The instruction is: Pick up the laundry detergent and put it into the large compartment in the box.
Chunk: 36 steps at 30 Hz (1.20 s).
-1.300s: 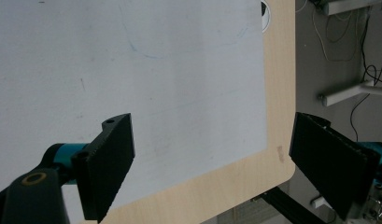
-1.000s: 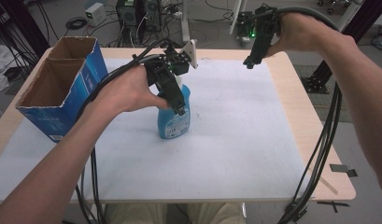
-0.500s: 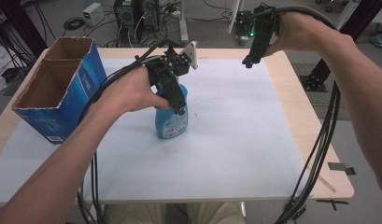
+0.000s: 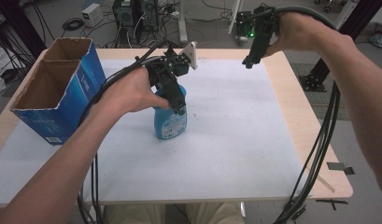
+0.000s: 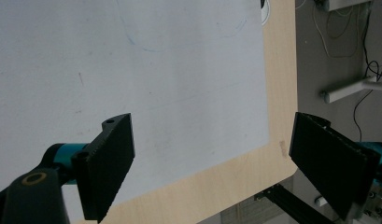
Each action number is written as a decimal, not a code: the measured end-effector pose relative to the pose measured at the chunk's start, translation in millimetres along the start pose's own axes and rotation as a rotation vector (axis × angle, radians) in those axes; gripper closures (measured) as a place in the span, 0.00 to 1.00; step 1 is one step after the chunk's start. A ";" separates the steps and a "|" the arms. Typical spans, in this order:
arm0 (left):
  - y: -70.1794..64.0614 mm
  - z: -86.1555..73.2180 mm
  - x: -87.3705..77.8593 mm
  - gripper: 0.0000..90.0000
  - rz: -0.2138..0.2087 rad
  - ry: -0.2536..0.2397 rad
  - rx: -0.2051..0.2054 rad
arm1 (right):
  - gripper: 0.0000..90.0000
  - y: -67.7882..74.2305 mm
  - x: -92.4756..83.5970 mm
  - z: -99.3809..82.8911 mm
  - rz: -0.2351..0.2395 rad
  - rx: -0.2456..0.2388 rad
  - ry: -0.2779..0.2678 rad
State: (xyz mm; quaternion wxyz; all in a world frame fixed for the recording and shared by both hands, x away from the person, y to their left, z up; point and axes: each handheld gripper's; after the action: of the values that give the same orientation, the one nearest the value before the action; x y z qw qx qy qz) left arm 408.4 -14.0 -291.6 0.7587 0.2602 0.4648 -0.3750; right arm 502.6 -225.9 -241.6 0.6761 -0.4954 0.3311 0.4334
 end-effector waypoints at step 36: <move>-0.7 3.0 2.6 0.38 -0.026 0.017 -0.018 | 0.15 0.6 3.3 -1.1 -0.004 -0.006 0.017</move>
State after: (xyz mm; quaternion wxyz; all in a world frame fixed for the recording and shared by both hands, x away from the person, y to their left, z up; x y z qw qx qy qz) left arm 410.2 -17.5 -292.7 0.7519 0.2507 0.4780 -0.3784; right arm 503.4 -226.0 -245.0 0.6725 -0.5019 0.3346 0.4289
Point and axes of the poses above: each handheld gripper's, and its own axes: x roughly forward along the jaws, z roughly out of its top, y roughly to its left, and after that the axes turned 13 degrees about -y, right-handed
